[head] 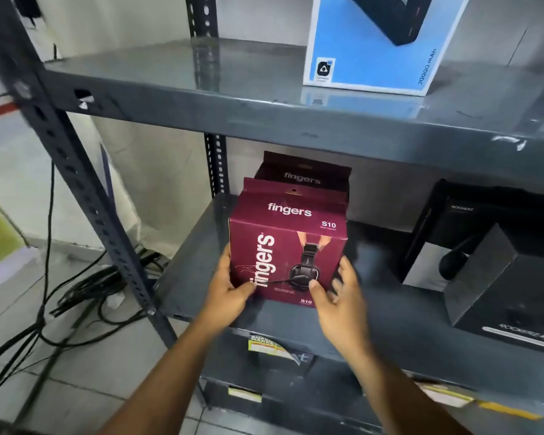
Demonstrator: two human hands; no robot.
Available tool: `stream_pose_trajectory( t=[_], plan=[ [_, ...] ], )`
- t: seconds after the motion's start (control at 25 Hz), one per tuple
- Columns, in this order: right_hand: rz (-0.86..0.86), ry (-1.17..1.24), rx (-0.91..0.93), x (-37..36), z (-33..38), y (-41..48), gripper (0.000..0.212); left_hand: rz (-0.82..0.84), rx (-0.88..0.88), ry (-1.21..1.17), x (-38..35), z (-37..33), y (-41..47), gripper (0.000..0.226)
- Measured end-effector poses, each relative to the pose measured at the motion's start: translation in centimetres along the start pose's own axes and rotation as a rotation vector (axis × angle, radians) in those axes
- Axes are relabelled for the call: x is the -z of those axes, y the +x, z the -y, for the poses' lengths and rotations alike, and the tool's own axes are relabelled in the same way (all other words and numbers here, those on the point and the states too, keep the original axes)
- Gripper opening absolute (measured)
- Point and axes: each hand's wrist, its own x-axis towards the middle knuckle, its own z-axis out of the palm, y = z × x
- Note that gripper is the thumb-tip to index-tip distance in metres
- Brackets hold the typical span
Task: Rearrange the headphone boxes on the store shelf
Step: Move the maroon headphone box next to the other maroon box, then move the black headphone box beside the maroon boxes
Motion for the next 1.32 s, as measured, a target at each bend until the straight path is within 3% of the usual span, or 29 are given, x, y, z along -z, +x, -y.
stream_pose_trajectory(
  t=[0.28,0.44,0.64,0.88,0.96,1.0,1.08,1.16,1.24,1.32],
  plan=[
    [0.001,-0.038,0.000,-0.2,0.1,1.7,0.096,0.167,-0.021,0.019,1.4,0.0,1.7,0.089],
    [0.103,-0.069,-0.045,0.6,0.5,3.2,0.058,0.261,0.090,0.019,1.5,0.1,3.1,0.083],
    [0.105,-0.052,-0.063,0.8,-0.1,4.0,0.056,0.194,0.084,0.061,1.1,1.1,3.0,0.083],
    [0.173,-0.035,-0.025,0.9,-0.1,3.3,0.085,0.191,0.106,0.130,1.1,-0.5,3.0,0.071],
    [0.189,0.007,-0.020,2.7,0.0,2.4,0.106,0.109,0.098,0.083,0.7,-0.5,1.5,0.081],
    [0.175,0.021,0.005,4.2,-0.1,2.0,0.107,-0.009,0.108,0.058,0.2,-0.3,-0.1,0.090],
    [0.092,0.046,0.073,8.1,-1.4,0.9,0.098,-0.320,0.117,0.024,-2.3,1.1,-4.4,0.099],
    [-0.065,0.099,0.118,12.7,-3.2,-0.2,0.086,-0.477,-0.106,0.048,-6.8,1.8,-9.8,0.098],
    [-0.308,0.149,0.113,17.9,-5.3,-1.1,0.077,-0.327,-0.353,0.158,-11.8,2.0,-12.7,0.097],
    [-0.594,0.103,0.056,23.7,-7.4,-1.4,0.080,-0.065,-0.460,0.241,-17.0,1.1,-12.4,0.083]
  ],
)
